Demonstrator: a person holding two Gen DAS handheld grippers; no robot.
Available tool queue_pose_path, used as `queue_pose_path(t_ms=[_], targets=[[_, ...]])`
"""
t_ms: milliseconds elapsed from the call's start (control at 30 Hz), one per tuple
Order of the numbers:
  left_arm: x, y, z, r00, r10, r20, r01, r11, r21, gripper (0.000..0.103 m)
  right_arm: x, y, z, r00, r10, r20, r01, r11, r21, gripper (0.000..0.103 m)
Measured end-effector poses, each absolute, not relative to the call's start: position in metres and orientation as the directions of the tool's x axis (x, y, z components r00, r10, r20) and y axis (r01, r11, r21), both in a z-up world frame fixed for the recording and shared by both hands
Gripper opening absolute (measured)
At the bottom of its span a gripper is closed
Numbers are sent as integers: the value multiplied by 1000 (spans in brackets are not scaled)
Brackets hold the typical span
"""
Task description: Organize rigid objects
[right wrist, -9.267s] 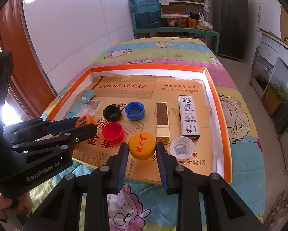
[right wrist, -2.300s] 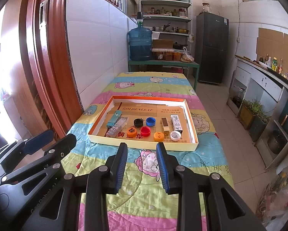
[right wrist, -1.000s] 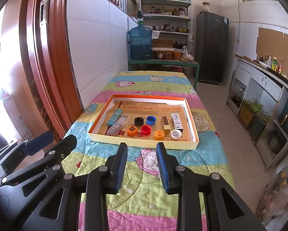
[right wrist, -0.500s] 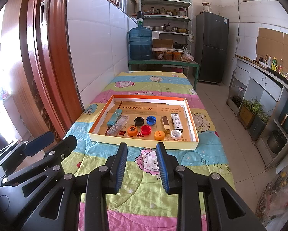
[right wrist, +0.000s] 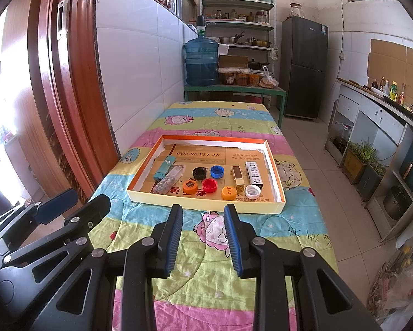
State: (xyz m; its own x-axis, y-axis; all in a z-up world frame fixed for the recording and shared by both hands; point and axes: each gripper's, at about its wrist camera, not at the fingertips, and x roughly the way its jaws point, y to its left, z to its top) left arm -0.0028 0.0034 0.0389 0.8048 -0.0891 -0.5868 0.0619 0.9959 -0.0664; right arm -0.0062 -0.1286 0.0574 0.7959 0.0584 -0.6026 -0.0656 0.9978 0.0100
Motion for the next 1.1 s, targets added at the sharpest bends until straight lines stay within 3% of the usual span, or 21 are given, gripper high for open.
queue_pose_path(t_ms=[1100], targets=[[-4,4,33,802,-112,-586,73,993,-89,44,-4,-126,56,793,60,-607,-66,998,12,31]])
